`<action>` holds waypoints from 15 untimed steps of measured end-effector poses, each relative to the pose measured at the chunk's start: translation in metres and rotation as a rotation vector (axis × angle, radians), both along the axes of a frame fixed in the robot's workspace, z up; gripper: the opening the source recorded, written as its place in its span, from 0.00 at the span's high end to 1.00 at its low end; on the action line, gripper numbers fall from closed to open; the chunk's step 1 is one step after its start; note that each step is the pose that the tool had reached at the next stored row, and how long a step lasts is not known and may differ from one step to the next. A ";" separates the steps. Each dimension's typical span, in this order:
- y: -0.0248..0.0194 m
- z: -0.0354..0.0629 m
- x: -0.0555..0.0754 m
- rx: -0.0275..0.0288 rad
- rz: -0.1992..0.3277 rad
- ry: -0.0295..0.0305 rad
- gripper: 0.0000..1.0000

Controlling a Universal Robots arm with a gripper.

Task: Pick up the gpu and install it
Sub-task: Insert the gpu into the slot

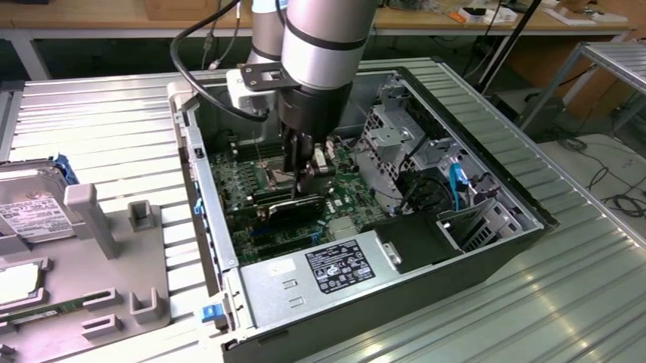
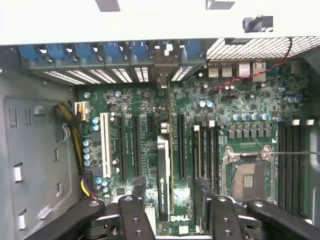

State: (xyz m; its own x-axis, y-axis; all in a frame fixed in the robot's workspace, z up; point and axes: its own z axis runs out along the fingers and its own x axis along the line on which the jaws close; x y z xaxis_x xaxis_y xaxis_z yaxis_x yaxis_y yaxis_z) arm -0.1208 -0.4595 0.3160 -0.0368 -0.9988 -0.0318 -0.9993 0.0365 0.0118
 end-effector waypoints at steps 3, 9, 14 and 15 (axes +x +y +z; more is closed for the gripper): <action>0.0000 0.0000 0.000 0.0074 0.000 0.0001 0.48; -0.0001 0.0000 0.000 0.0241 -0.001 0.0000 0.74; -0.0001 0.0000 0.000 0.0364 -0.002 0.0000 0.89; -0.0001 0.0000 0.000 0.0388 -0.002 -0.0001 0.89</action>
State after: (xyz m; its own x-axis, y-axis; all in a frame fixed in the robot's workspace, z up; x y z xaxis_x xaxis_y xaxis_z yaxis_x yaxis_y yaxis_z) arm -0.1208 -0.4595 0.3160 -0.0391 -0.9967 -0.0705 -0.9992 0.0383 0.0132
